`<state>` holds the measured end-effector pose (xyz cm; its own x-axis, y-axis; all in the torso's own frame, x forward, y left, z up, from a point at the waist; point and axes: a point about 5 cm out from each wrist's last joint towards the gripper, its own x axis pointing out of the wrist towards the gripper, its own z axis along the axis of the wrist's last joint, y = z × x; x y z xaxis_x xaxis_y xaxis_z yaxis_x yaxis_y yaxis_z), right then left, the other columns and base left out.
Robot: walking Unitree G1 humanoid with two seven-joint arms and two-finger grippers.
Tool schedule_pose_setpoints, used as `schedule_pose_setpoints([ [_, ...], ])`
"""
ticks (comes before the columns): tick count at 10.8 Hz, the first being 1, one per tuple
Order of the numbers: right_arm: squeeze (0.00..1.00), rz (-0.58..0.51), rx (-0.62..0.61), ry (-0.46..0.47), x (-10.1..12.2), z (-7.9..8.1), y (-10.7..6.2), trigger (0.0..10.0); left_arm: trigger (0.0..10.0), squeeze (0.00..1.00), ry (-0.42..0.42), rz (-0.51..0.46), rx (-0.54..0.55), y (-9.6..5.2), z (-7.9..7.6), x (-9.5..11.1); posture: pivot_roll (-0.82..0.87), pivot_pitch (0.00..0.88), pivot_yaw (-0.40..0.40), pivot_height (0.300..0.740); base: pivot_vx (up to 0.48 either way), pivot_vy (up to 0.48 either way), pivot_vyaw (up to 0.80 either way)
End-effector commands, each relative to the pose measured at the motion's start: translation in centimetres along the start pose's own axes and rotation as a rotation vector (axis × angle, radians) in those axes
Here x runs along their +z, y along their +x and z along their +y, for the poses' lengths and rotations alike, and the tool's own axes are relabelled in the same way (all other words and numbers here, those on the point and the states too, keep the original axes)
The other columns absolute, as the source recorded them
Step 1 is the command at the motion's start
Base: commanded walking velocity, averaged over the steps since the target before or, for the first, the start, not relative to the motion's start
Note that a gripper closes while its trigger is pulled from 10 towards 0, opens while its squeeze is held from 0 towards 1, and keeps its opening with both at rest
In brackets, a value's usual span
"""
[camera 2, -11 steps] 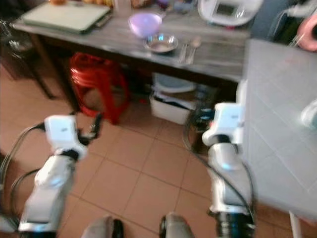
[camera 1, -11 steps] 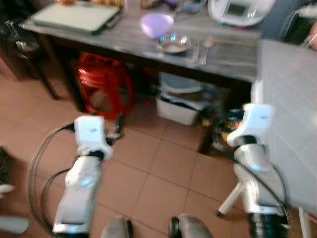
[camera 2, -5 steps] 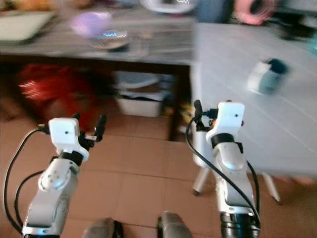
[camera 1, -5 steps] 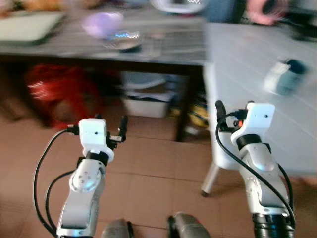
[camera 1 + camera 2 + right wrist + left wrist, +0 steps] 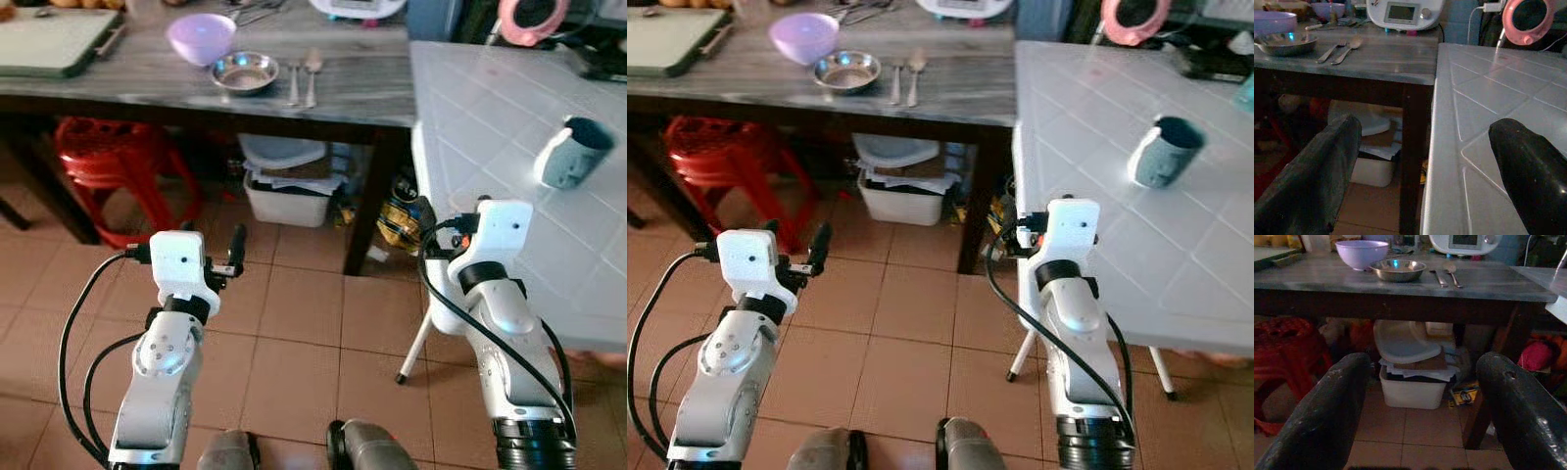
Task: Setting the table
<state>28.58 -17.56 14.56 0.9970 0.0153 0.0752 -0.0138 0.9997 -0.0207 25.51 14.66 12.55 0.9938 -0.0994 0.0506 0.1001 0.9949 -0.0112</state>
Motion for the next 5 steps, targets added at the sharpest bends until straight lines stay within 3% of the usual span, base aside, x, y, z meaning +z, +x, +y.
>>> schedule_pose_setpoints([
  [1,1.00,-0.022,0.018,0.005,0.45,0.17,0.02,10.0,10.0,0.00,-0.006,0.008,-0.014,-0.03,-0.08,-0.06,-0.04,0.144,-0.002,0.740,0.000,-0.480,0.00],
  [2,0.66,-0.025,0.022,-0.011,0.49,0.41,0.05,10.0,10.0,0.00,-0.005,0.008,-0.015,0.00,-0.06,-0.04,-0.04,0.144,-0.002,0.740,0.000,-0.480,0.00],
  [3,0.25,-0.021,0.018,-0.009,0.41,0.41,0.09,10.0,10.0,0.00,-0.005,0.007,-0.015,0.00,-0.03,-0.03,-0.04,0.144,-0.001,0.740,0.000,-0.480,0.00],
  [4,0.00,-0.019,0.015,-0.012,0.36,0.36,0.17,10.0,10.0,0.00,-0.004,0.007,-0.016,0.01,-0.01,-0.01,-0.04,0.143,0.000,0.740,0.000,-0.480,0.00],
  [5,0.00,-0.020,0.013,-0.013,0.38,0.34,0.21,10.0,10.0,0.00,-0.003,0.008,-0.017,0.00,0.01,-0.01,-0.03,0.143,0.002,0.740,0.000,-0.480,0.00],
])
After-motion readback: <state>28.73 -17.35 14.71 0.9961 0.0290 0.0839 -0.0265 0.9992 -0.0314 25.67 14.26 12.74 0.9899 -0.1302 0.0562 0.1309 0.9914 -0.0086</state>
